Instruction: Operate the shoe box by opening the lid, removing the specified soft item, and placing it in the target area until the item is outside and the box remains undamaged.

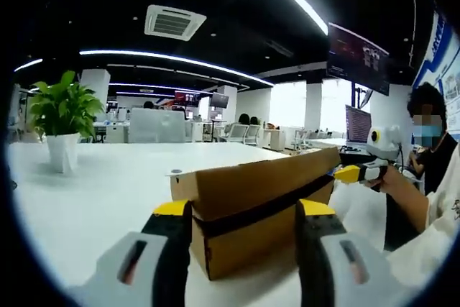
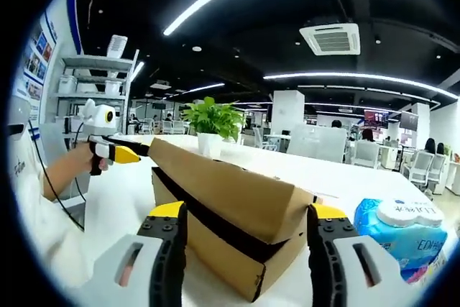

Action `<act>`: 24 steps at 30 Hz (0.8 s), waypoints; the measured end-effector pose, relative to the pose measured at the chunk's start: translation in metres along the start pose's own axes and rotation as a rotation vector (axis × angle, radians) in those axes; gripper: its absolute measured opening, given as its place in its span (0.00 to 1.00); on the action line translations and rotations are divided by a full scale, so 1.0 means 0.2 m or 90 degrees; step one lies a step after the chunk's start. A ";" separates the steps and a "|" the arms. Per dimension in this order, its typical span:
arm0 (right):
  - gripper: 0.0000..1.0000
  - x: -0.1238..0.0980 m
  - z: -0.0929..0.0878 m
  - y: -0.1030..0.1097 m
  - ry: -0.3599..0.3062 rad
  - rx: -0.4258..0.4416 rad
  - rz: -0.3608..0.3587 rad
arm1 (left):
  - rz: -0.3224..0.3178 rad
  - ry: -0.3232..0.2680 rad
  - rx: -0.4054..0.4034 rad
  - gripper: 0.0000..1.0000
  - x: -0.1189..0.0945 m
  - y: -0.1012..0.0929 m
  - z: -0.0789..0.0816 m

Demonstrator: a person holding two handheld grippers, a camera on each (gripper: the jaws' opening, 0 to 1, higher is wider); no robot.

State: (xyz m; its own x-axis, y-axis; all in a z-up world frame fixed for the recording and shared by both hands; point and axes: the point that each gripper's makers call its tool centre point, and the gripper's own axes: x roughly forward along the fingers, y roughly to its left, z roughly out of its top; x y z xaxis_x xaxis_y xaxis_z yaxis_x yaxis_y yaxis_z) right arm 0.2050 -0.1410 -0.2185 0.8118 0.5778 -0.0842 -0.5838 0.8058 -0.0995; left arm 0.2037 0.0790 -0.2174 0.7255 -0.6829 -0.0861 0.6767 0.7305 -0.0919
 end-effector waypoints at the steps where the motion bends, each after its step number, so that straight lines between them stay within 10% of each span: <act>1: 0.72 0.00 0.01 0.02 -0.012 0.025 0.014 | 0.003 0.002 0.005 0.58 0.00 0.00 0.00; 24: 0.60 -0.01 -0.03 -0.02 -0.004 0.059 -0.027 | 0.015 0.007 -0.018 0.50 -0.01 0.03 -0.05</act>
State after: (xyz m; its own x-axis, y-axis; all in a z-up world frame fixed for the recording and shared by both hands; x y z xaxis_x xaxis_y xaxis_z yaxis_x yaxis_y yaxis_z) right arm 0.2059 -0.1448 -0.2241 0.8362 0.5432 -0.0758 -0.5454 0.8381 -0.0114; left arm 0.2052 0.0849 -0.2269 0.7400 -0.6651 -0.1001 0.6551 0.7465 -0.1170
